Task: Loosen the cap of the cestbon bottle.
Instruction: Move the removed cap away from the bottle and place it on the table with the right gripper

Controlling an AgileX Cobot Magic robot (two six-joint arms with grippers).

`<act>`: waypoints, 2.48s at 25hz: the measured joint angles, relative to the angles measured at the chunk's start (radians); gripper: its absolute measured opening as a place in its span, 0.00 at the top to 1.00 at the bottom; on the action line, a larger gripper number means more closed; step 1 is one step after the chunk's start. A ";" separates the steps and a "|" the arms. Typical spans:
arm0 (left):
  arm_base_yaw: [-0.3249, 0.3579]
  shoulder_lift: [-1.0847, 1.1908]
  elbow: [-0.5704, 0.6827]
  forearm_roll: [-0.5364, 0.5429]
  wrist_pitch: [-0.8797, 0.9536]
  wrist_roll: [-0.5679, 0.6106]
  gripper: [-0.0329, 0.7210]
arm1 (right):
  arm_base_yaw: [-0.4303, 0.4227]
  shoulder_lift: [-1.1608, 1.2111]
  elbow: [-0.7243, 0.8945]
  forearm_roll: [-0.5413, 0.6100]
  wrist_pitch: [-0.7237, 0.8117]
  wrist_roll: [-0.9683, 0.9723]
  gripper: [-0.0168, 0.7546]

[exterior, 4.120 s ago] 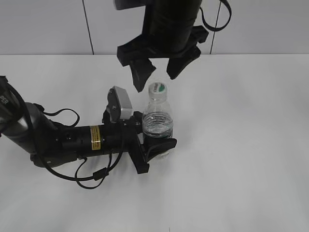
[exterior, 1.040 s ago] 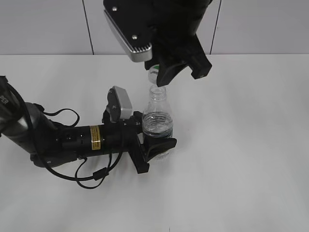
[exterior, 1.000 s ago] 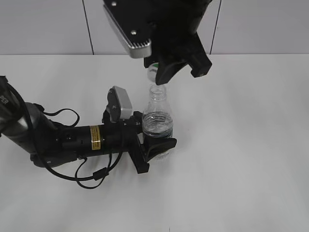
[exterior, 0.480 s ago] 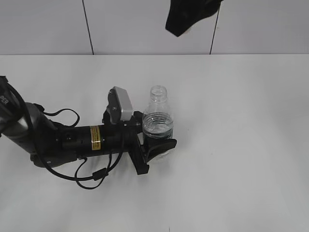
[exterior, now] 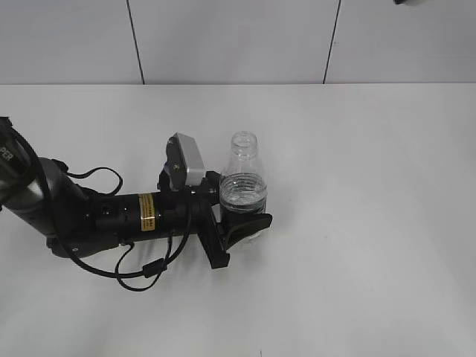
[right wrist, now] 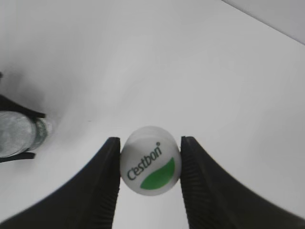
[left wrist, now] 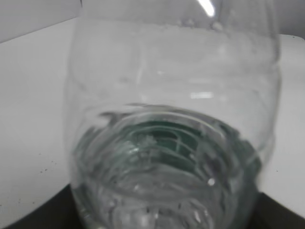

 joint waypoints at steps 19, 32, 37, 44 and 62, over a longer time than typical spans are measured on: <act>0.000 0.000 0.000 -0.001 0.000 0.000 0.41 | -0.297 0.013 0.438 0.026 -0.265 -0.021 0.60; 0.000 0.000 0.000 -0.002 -0.001 0.003 0.41 | -0.357 0.283 0.510 0.212 -0.479 -0.107 0.60; 0.000 0.000 0.000 -0.002 -0.001 0.003 0.41 | -0.357 0.362 0.510 0.213 -0.552 -0.110 0.60; 0.000 0.000 0.000 -0.002 -0.001 0.003 0.41 | -0.357 0.416 0.510 0.196 -0.600 -0.111 0.60; 0.000 0.000 0.000 -0.001 -0.001 0.003 0.41 | -0.357 0.419 0.510 0.163 -0.611 -0.112 0.33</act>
